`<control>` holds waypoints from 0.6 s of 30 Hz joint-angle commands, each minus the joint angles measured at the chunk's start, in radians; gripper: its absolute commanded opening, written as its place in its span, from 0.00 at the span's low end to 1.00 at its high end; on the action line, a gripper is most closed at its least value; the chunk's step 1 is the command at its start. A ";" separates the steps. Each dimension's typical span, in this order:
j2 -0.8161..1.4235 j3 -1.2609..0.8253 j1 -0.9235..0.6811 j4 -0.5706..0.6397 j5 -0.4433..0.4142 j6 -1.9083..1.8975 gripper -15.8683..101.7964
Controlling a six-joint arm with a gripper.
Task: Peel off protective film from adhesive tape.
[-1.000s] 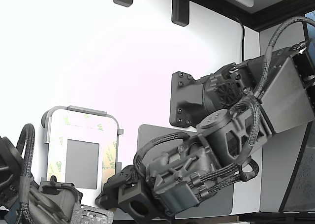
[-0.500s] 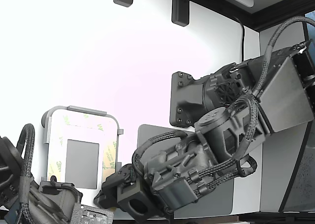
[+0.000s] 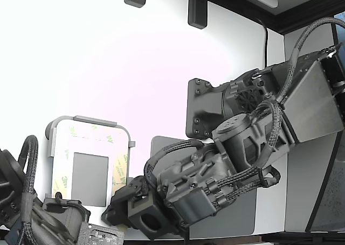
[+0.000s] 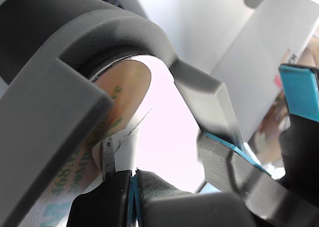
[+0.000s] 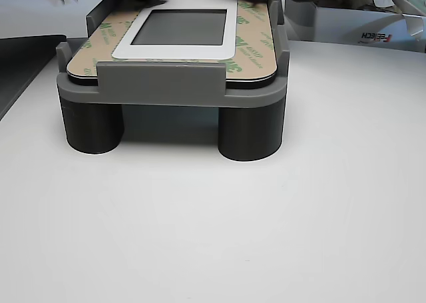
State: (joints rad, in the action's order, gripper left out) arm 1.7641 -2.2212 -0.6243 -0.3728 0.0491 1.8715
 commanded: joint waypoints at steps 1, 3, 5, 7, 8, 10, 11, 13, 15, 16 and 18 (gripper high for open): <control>0.012 0.008 0.021 -0.002 0.002 0.006 0.04; 0.012 0.006 0.023 0.000 0.002 0.008 0.04; 0.015 0.002 0.023 0.000 0.002 0.008 0.04; 0.018 -0.003 0.025 0.003 0.002 0.008 0.04; 0.018 -0.006 0.026 0.006 0.002 0.008 0.04; 0.018 -0.009 0.029 0.009 0.003 0.009 0.04; 0.018 -0.011 0.031 0.011 0.005 0.009 0.04; 0.020 -0.012 0.032 0.012 0.006 0.011 0.04; 0.021 -0.015 0.034 0.014 0.006 0.012 0.04; 0.023 -0.017 0.035 0.014 0.006 0.014 0.04; 0.025 -0.021 0.037 0.017 0.006 0.015 0.04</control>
State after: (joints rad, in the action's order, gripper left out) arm 1.7748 -2.2457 -0.6059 -0.3528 0.0568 1.8822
